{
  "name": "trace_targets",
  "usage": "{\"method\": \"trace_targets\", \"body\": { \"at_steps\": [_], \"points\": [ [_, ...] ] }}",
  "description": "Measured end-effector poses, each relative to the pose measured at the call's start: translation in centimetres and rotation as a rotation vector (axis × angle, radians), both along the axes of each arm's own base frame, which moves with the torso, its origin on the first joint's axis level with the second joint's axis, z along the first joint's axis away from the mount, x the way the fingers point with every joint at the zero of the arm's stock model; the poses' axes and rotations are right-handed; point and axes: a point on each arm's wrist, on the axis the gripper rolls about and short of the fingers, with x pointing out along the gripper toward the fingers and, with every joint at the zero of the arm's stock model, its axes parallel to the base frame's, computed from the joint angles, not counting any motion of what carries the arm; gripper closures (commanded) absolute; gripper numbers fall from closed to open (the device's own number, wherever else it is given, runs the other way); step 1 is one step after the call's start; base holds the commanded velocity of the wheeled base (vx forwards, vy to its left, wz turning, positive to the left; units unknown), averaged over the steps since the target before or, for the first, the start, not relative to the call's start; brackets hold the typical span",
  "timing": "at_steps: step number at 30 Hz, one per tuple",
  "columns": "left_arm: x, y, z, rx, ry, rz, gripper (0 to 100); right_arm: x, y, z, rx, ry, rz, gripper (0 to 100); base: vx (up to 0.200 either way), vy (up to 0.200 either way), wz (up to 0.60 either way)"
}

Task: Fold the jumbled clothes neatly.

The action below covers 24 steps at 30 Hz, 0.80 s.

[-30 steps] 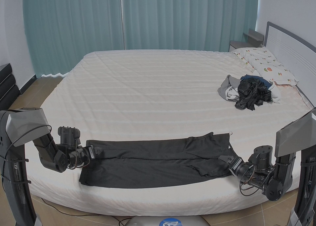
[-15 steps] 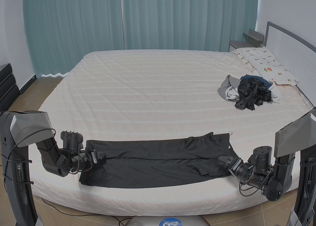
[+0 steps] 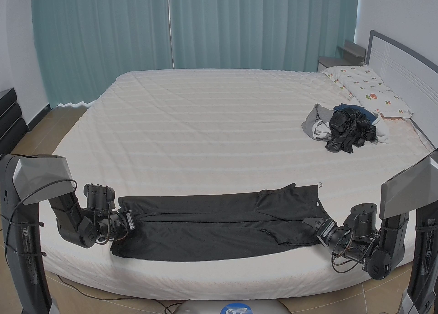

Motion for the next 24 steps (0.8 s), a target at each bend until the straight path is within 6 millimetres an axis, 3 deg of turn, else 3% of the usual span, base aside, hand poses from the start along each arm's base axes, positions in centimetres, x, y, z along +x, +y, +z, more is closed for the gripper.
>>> {"method": "trace_targets", "body": {
  "at_steps": [16,24],
  "points": [
    [-1.2,1.3,3.8,0.004,-0.071,0.032,100,0.0,-0.1,0.0,0.0,0.001,-0.002,0,0.0,0.0,0.0],
    [-1.4,3.7,5.2,0.009,-0.11,0.104,100,0.0,-0.1,0.0,0.0,0.0,-0.004,0,0.0,0.0,0.0]
  ]
}}
